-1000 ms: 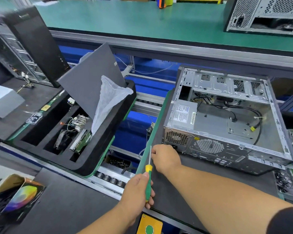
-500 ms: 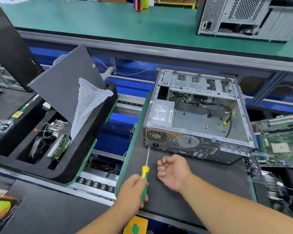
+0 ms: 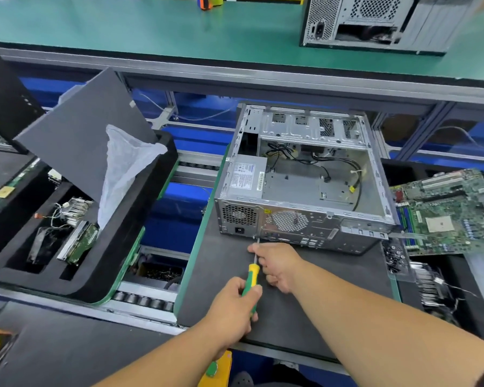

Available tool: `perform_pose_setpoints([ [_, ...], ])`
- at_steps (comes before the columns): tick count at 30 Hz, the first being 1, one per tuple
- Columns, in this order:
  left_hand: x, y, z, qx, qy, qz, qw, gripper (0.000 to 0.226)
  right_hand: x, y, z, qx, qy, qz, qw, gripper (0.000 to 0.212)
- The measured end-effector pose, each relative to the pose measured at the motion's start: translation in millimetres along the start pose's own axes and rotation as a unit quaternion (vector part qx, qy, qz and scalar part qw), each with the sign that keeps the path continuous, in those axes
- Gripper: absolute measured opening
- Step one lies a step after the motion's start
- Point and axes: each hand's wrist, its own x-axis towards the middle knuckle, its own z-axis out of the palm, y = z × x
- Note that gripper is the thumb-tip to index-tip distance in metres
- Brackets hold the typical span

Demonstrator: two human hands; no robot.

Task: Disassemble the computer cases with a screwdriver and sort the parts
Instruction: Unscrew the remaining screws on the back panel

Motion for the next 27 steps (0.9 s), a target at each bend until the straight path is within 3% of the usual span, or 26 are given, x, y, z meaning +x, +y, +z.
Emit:
perform_pose_setpoints([
  [5,0.0,-3.2,4.5,-0.016,0.011,-0.005,1.0,0.018,2.1,1.6,1.9,-0.019,0.002,-0.014,1.0,0.029],
  [20,6.5,-14.2,1.9,-0.041,0.031,0.019,0.998,0.017,5.8,-3.1,3.9,-0.051,0.015,0.01,0.999,0.03],
  [27,10.7,-20.3,2.4,0.136,0.117,0.056,0.982,0.036,7.6,-2.8,6.4,-0.059,0.03,0.002,0.998,0.035],
])
